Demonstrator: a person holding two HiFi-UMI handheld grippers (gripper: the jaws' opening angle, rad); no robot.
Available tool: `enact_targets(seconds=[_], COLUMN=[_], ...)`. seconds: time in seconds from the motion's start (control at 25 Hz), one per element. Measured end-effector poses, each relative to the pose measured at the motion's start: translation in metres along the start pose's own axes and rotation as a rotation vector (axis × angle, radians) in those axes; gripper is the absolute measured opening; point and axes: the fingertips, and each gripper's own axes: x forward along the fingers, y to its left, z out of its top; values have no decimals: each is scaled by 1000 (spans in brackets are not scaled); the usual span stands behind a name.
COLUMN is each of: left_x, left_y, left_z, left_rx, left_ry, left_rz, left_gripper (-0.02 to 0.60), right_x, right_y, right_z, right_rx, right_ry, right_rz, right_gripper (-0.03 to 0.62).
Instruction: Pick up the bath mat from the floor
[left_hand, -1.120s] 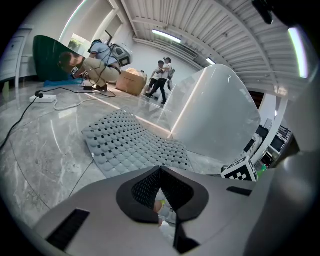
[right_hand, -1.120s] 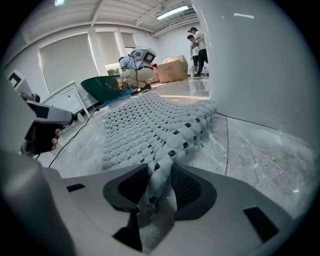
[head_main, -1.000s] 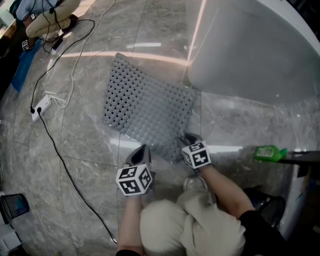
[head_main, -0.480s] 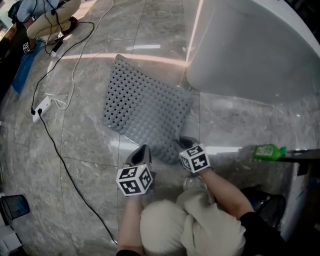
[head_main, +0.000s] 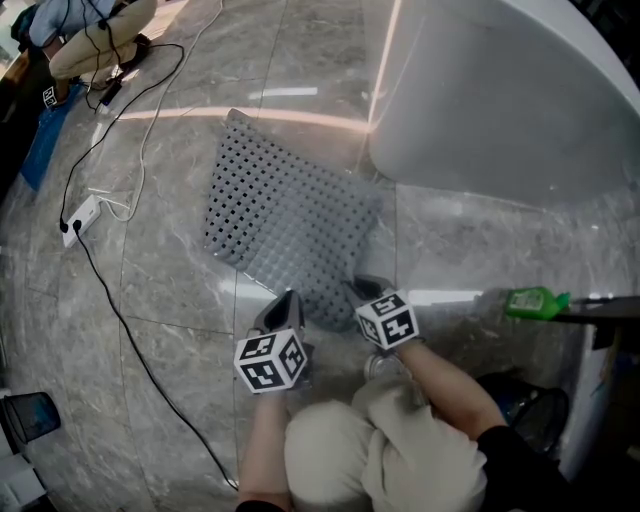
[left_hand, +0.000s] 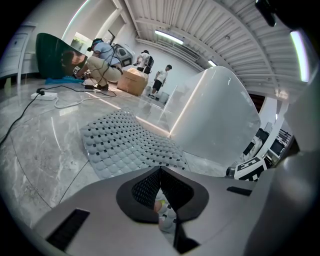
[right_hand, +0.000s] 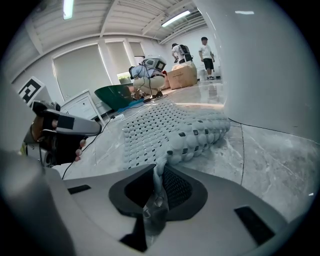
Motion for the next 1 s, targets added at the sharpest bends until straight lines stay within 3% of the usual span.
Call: enact_targets(seconds=[0.24, 0.6, 1.0], left_x=[9, 7, -67], left_y=[1, 1, -51], left_z=[0, 6, 55], left_rx=[-21, -121, -153], left_ry=[9, 46, 133], left_rz=[14, 78, 89], left_gripper=[0, 0, 0], right_x=[-2, -20, -105], right_y=[0, 2, 36], right_z=[2, 19, 82], right_rx=[11, 85, 145], right_ry=[4, 31, 92], right_rz=[13, 21, 18], right_gripper=[52, 51, 51])
